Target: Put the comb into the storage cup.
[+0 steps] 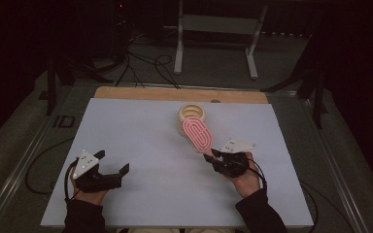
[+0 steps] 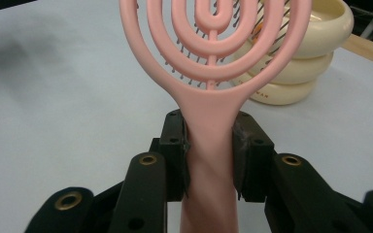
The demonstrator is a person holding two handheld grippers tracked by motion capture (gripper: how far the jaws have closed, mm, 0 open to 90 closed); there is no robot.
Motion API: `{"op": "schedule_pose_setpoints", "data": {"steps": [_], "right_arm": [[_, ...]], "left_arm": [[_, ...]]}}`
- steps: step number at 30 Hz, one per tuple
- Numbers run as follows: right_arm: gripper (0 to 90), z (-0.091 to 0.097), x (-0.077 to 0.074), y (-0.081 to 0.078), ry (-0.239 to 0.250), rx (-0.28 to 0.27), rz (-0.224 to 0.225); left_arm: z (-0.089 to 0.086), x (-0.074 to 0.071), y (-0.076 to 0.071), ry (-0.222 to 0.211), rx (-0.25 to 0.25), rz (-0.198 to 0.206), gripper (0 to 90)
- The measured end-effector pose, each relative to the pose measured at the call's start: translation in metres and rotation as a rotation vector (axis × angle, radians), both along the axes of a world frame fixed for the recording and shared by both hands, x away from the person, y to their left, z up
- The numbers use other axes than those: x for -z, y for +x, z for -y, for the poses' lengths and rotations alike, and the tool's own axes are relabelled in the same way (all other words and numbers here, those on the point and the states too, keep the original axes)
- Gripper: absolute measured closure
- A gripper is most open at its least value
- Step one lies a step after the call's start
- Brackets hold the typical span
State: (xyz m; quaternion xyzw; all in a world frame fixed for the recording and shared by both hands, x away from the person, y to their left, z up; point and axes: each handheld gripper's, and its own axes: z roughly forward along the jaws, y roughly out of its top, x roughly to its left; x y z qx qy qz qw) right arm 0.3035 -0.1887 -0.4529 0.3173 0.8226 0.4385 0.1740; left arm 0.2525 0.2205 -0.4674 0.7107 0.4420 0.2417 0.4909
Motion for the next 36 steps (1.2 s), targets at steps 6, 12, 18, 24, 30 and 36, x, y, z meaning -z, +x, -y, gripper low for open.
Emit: {"op": "schedule_pose_setpoints", "data": {"steps": [6,12,18,24,30,36], "right_arm": [[69.4,-0.002,0.0,-0.001,0.002,-0.002,-0.001],[69.4,-0.003,0.0,-0.001,0.003,-0.006,0.001],[69.4,-0.004,0.0,-0.002,0.008,-0.005,-0.004],[69.4,-0.006,0.0,-0.002,0.004,-0.009,0.0],[69.4,-0.007,0.0,-0.003,0.01,-0.012,0.004],[69.4,-0.008,0.0,-0.003,0.012,-0.011,0.009]], "left_arm": [[0.017,-0.009,0.009,0.008,0.039,0.002,0.3],[0.03,-0.013,0.017,0.014,0.064,0.002,0.2],[0.043,-0.016,0.022,0.023,0.086,-0.003,0.2],[0.054,-0.019,0.027,0.02,0.103,-0.004,0.2],[0.068,-0.023,0.032,0.012,0.118,-0.004,0.2],[0.078,-0.025,0.036,0.013,0.132,-0.01,0.2]]}}
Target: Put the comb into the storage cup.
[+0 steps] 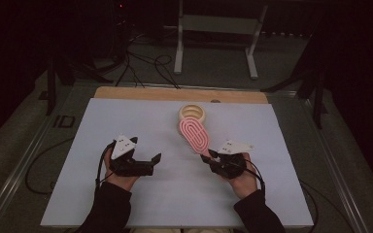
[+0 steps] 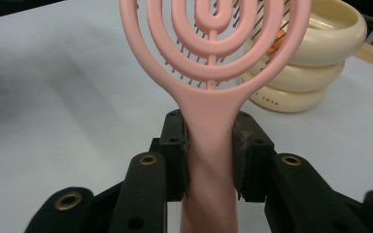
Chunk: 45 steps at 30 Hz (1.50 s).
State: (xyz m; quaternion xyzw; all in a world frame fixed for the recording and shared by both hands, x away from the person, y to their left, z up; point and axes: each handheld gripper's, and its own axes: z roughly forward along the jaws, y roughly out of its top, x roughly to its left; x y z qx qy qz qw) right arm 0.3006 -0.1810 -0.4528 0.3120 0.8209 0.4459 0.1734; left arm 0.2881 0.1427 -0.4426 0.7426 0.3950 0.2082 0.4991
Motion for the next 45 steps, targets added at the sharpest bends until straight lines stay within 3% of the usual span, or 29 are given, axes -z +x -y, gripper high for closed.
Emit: {"op": "schedule_pose_setpoints", "data": {"steps": [25,45], "right_arm": [[69.4,-0.003,0.0,0.0,0.017,0.0,0.007],[69.4,-0.005,-0.001,-0.001,0.019,-0.001,0.011]], "left_arm": [[0.036,-0.009,0.009,0.0,0.07,-0.016,0.2],[0.054,-0.011,0.013,-0.048,0.132,-0.034,0.2]]}}
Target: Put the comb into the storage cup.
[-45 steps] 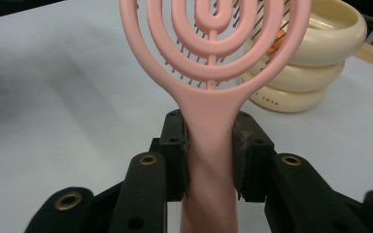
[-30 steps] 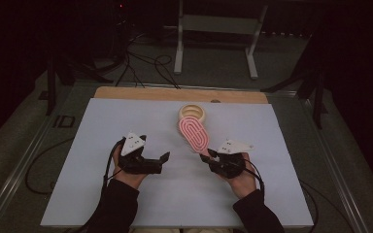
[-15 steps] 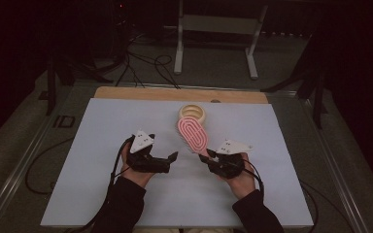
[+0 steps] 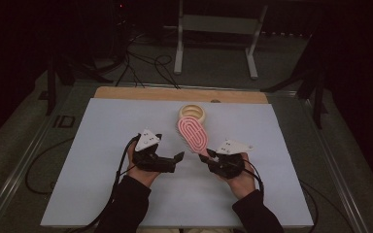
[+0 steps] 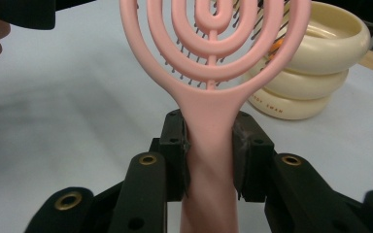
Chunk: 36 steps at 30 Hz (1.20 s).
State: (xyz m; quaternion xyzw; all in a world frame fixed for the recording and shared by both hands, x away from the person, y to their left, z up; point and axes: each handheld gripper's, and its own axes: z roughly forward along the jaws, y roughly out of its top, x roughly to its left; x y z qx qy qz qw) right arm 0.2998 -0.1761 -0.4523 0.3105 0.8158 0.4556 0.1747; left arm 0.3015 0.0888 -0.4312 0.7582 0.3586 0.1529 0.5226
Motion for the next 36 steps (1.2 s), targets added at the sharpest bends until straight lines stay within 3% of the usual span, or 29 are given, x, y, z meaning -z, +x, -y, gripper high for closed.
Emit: {"op": "schedule_pose_setpoints", "data": {"steps": [17,36], "right_arm": [[69.4,-0.004,0.001,-0.002,-0.002,-0.006,0.001],[69.4,-0.009,0.002,-0.004,-0.011,-0.025,0.008]], "left_arm": [[0.024,-0.003,0.002,-0.006,0.039,-0.011,0.2],[0.041,-0.003,0.008,-0.029,0.034,-0.041,0.3]]}}
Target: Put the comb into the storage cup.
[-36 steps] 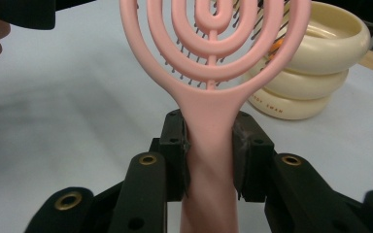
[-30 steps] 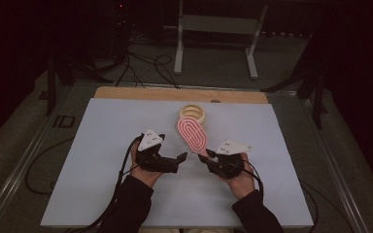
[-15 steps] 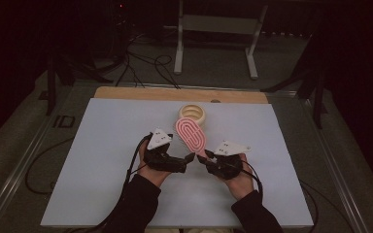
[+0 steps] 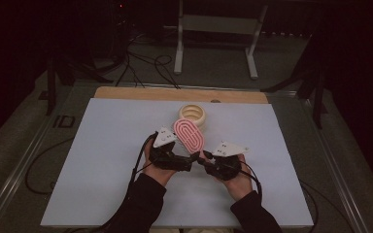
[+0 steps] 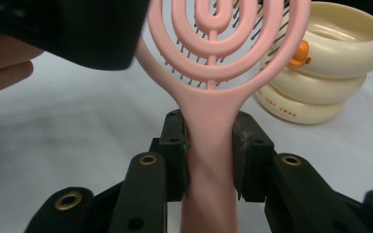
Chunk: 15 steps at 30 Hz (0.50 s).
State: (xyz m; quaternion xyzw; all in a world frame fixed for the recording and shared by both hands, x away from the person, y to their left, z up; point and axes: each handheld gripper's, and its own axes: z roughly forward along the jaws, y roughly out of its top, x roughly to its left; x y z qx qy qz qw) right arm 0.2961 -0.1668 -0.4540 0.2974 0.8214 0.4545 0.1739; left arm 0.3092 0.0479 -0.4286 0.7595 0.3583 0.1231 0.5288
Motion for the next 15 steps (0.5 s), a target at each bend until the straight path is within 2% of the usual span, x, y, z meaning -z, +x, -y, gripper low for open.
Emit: {"op": "schedule_pose_setpoints", "data": {"steps": [4,11,14,15], "right_arm": [[69.4,-0.0017,0.0001,-0.0009,0.002,-0.002,-0.002],[69.4,-0.0034,-0.0004,-0.0023,0.004,0.0,0.002],[69.4,-0.0039,-0.0004,-0.0026,0.004,0.0,0.0],[69.4,-0.0039,-0.0004,-0.0026,0.004,0.0,0.0]], "left_arm": [[0.0027,0.0003,0.0013,0.0,-0.005,-0.022,2.1],[0.0049,0.0015,0.0021,-0.033,-0.006,-0.053,7.9],[0.0049,0.0015,0.0021,-0.033,-0.006,-0.053,8.6],[0.0077,0.0014,0.0009,-0.017,-0.03,-0.051,8.6]]}}
